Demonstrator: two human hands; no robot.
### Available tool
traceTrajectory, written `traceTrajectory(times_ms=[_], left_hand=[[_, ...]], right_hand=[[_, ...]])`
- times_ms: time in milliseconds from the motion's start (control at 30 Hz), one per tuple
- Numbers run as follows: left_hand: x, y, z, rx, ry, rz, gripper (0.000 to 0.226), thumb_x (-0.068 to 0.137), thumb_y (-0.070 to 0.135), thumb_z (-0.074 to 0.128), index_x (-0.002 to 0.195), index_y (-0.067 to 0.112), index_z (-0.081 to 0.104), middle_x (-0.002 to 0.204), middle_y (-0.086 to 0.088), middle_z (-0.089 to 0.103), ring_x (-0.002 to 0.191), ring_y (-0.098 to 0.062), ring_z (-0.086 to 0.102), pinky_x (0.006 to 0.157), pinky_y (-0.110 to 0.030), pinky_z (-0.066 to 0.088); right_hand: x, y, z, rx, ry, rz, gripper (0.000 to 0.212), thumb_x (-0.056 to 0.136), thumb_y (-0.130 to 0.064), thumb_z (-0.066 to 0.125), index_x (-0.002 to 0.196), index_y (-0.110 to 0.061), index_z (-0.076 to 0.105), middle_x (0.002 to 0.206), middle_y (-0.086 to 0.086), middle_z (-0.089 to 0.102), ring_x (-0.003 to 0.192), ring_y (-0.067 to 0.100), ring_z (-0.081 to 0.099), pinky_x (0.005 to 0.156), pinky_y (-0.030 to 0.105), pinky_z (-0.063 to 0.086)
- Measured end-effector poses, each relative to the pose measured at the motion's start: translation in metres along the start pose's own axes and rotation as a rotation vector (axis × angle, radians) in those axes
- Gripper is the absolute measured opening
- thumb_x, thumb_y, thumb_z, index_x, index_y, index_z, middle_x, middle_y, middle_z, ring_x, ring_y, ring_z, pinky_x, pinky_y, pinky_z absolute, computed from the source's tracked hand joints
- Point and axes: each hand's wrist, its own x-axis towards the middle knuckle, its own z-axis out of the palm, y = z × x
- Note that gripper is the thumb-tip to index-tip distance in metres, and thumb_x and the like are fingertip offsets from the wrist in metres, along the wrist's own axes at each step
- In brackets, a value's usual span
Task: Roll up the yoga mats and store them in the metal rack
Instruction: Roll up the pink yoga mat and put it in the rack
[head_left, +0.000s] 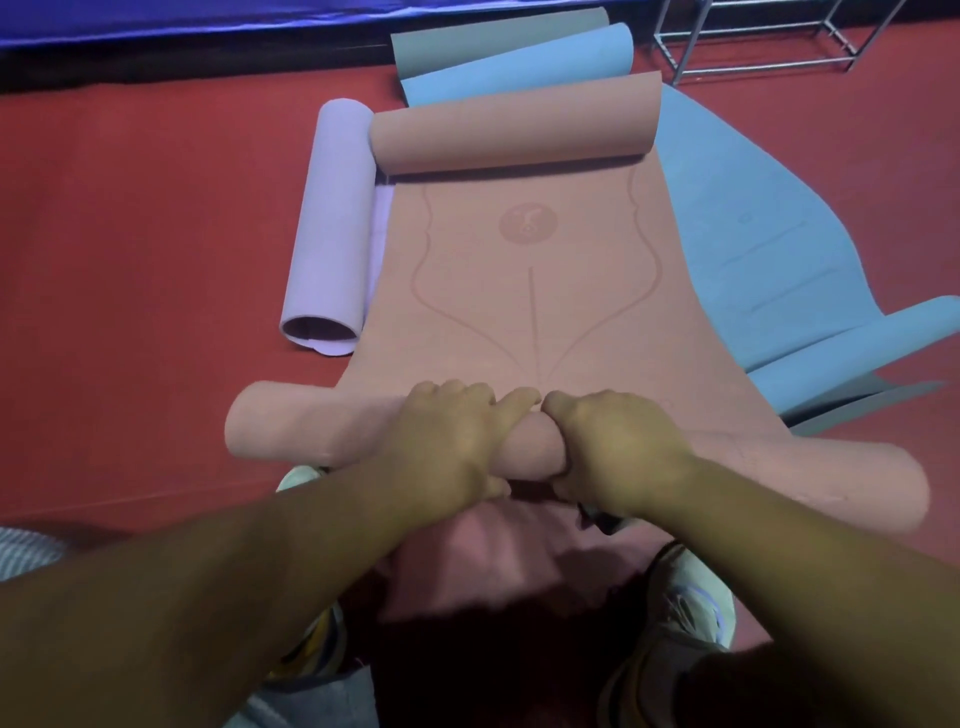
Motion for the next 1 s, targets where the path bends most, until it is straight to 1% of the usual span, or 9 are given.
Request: traceTrajectory(times_ms=[100, 200, 300, 433, 600, 733, 833, 900, 1000], left_hand=[[0.004, 0.0, 0.003, 0.008, 0.023, -0.016, 0.061, 0.075, 0.06, 0.071, 0.12, 0.034, 0.038, 0.098, 0.004, 0.059, 0.094, -0.026, 0.061, 0.073, -0.038, 0.039], [0.016, -0.011, -0.006, -0.145, -0.193, -0.028, 0.051, 0.069, 0.059, 0.075, 0.101, 0.034, 0.044, 0.084, 0.01, 0.054, 0.082, -0.02, 0.057, 0.067, -0.033, 0.038], [0.015, -0.012, -0.008, -0.232, -0.302, -0.02, 0.058, 0.067, 0.06, 0.078, 0.112, 0.038, 0.049, 0.096, 0.012, 0.06, 0.091, -0.018, 0.059, 0.075, -0.035, 0.047], [0.005, 0.002, 0.006, -0.051, -0.13, -0.031, 0.09, 0.068, 0.058, 0.079, 0.14, 0.041, 0.029, 0.117, 0.006, 0.055, 0.108, -0.024, 0.056, 0.087, -0.04, 0.045], [0.018, -0.012, -0.012, -0.157, -0.284, -0.055, 0.055, 0.065, 0.053, 0.08, 0.1, 0.038, 0.041, 0.088, 0.012, 0.055, 0.089, -0.02, 0.059, 0.07, -0.034, 0.043], [0.016, -0.018, -0.012, -0.239, -0.379, -0.047, 0.069, 0.06, 0.052, 0.083, 0.119, 0.044, 0.048, 0.105, 0.014, 0.062, 0.097, -0.018, 0.061, 0.077, -0.034, 0.05], [0.006, -0.008, 0.003, -0.089, -0.229, -0.032, 0.095, 0.067, 0.057, 0.079, 0.143, 0.047, 0.023, 0.117, 0.007, 0.057, 0.104, -0.023, 0.06, 0.082, -0.038, 0.045], [0.004, -0.005, 0.011, -0.044, -0.113, -0.02, 0.082, 0.073, 0.056, 0.074, 0.136, 0.041, 0.025, 0.11, 0.004, 0.058, 0.099, -0.025, 0.061, 0.079, -0.039, 0.043], [0.009, -0.013, 0.006, -0.145, -0.197, -0.035, 0.066, 0.07, 0.052, 0.076, 0.121, 0.037, 0.038, 0.098, 0.008, 0.059, 0.09, -0.022, 0.059, 0.071, -0.035, 0.041]], right_hand=[[-0.002, -0.001, 0.014, -0.094, 0.148, 0.008, 0.054, 0.067, -0.059, 0.075, 0.095, -0.025, 0.044, 0.086, -0.003, 0.064, 0.079, 0.028, 0.063, 0.061, 0.034, 0.035], [-0.007, -0.006, 0.038, -0.189, 0.244, -0.002, 0.07, 0.052, -0.069, 0.079, 0.096, -0.023, 0.049, 0.087, -0.001, 0.065, 0.08, 0.029, 0.064, 0.065, 0.038, 0.039], [-0.007, -0.004, 0.033, -0.097, 0.147, -0.024, 0.057, 0.067, -0.062, 0.075, 0.096, -0.027, 0.04, 0.089, -0.001, 0.066, 0.083, 0.029, 0.066, 0.062, 0.035, 0.036], [0.002, 0.003, 0.008, -0.019, -0.04, 0.0, 0.049, 0.073, -0.049, 0.075, 0.106, -0.026, 0.047, 0.088, -0.002, 0.062, 0.083, 0.028, 0.063, 0.062, 0.031, 0.036], [-0.003, -0.006, 0.018, -0.125, 0.088, -0.045, 0.069, 0.065, -0.061, 0.074, 0.116, -0.029, 0.042, 0.104, -0.002, 0.062, 0.098, 0.029, 0.061, 0.071, 0.037, 0.039], [0.0, -0.009, 0.012, -0.043, -0.06, -0.013, 0.053, 0.069, -0.047, 0.076, 0.106, -0.026, 0.043, 0.081, -0.004, 0.06, 0.077, 0.027, 0.063, 0.06, 0.032, 0.038], [0.005, -0.004, 0.007, -0.012, -0.12, 0.002, 0.056, 0.067, -0.05, 0.079, 0.109, -0.028, 0.048, 0.078, -0.005, 0.06, 0.072, 0.025, 0.06, 0.06, 0.03, 0.041], [0.004, -0.002, 0.011, -0.019, -0.082, 0.0, 0.058, 0.068, -0.054, 0.077, 0.11, -0.028, 0.046, 0.09, -0.004, 0.064, 0.081, 0.026, 0.063, 0.063, 0.032, 0.044], [0.0, -0.007, 0.019, -0.086, 0.007, -0.024, 0.071, 0.064, -0.058, 0.077, 0.12, -0.032, 0.041, 0.104, -0.004, 0.058, 0.099, 0.027, 0.061, 0.075, 0.037, 0.044]])
